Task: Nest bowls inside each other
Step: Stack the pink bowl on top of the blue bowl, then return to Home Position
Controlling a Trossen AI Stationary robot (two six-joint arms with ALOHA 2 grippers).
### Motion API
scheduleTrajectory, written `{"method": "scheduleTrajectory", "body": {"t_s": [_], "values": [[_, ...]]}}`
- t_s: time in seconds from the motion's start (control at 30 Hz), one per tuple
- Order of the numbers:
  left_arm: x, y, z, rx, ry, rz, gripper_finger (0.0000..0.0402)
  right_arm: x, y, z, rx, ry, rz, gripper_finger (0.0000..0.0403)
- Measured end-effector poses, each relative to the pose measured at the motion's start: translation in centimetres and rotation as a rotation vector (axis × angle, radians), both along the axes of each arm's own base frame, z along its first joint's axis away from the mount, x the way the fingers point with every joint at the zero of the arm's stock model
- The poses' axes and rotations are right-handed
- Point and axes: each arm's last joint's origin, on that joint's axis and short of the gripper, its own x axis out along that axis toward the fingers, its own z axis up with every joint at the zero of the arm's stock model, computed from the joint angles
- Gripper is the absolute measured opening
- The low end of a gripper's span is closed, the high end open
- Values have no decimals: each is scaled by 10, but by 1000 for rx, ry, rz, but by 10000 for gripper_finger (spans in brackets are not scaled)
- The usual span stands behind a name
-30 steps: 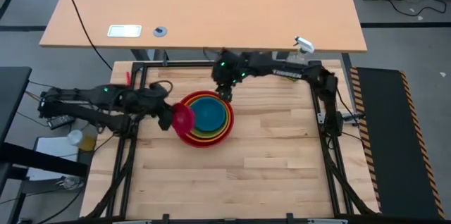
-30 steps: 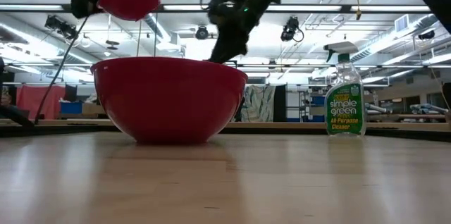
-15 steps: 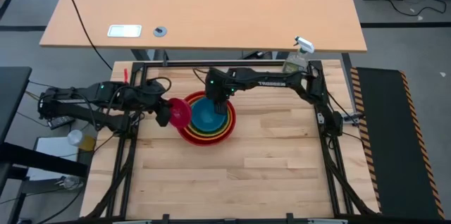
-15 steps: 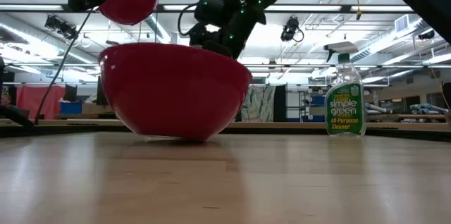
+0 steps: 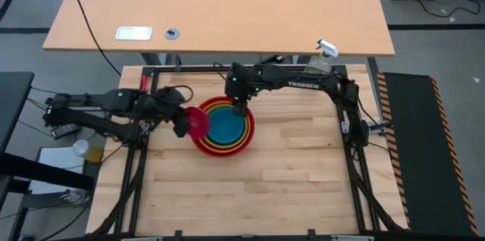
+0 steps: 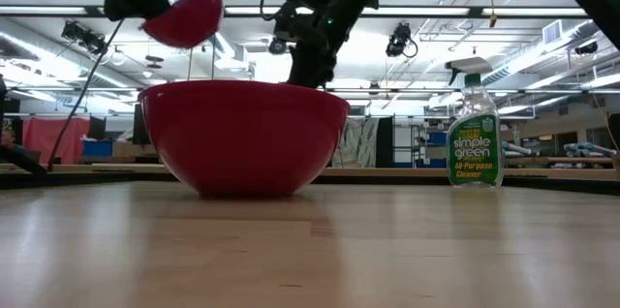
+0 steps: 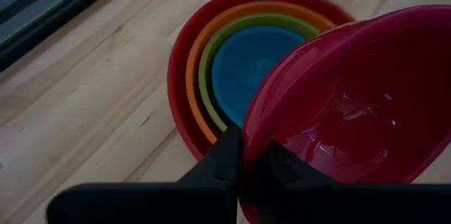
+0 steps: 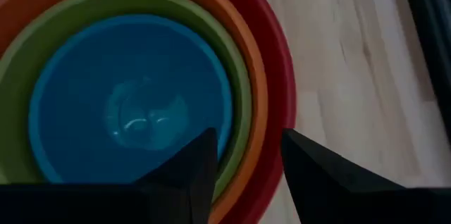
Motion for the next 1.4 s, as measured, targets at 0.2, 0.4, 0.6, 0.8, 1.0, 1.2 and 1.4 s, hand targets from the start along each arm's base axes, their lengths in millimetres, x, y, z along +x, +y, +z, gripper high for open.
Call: {"method": "scheduleTrajectory", "body": {"t_s": [0.2,0.4,0.6,0.8,1.0,1.2,1.4], "values": [[44,7,-20,-25,47,-12,27,-32,-19,35,-1,1,-91,164],[92,45,-60,-131,127,8,27,-66,-45,71,-35,-71,-163,164],[120,81,-111,-365,194,-34,28,-87,-53,94,-31,-127,-218,164],[130,80,-123,-408,200,-103,89,-96,-49,104,-36,-140,-217,164],[126,76,-112,-389,215,-86,202,-98,-49,103,-25,-121,-217,164],[120,75,-81,-315,127,-81,236,-101,-56,102,59,-149,-218,164],[84,68,-44,-67,-7,-34,211,-115,-63,93,103,-205,-231,159]]}}
